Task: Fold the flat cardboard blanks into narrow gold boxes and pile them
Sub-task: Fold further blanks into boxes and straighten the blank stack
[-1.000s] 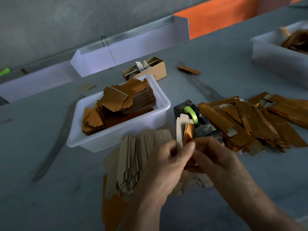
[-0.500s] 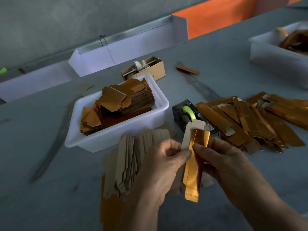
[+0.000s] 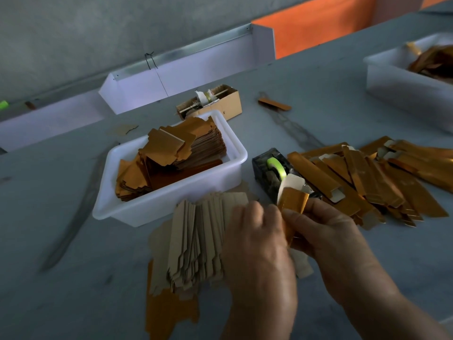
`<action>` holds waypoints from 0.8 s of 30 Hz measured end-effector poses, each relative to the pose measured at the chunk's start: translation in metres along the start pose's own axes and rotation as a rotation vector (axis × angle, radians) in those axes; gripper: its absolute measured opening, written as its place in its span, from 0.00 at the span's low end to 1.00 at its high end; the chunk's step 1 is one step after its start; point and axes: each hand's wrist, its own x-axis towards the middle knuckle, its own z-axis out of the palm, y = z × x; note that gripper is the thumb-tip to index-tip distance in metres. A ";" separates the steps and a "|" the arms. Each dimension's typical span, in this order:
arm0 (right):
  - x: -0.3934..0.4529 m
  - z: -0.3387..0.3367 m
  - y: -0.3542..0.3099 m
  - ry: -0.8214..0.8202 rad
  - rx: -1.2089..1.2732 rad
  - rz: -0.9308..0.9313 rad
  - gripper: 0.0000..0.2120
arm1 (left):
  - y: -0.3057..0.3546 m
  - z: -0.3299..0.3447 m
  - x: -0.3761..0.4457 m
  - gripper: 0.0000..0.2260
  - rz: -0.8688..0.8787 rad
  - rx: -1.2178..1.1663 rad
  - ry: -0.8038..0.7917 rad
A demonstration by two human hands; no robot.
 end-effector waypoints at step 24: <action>0.008 -0.011 -0.019 -0.029 -0.151 -0.010 0.16 | -0.028 -0.009 0.021 0.04 -0.763 -1.386 -0.493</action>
